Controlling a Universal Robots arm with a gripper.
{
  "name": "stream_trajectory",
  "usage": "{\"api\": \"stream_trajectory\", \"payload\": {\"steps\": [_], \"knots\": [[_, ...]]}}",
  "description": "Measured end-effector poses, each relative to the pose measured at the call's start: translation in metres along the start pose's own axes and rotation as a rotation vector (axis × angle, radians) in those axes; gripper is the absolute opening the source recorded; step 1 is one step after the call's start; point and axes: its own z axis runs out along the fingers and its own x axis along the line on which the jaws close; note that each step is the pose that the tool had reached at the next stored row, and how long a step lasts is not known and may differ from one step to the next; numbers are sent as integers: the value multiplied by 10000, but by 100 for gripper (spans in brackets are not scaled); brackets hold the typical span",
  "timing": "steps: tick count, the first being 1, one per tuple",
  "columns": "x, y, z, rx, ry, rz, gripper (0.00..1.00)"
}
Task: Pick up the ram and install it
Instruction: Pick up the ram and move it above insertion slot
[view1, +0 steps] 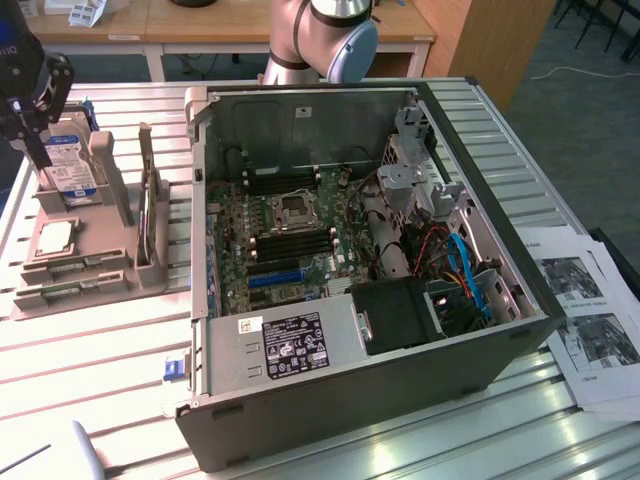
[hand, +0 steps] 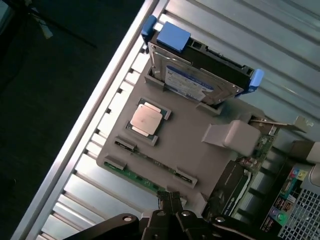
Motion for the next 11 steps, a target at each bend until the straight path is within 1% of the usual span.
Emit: {"api": "stream_trajectory", "payload": {"steps": [11], "knots": [[0, 0, 0, 51, 80, -2004, 10]]}}
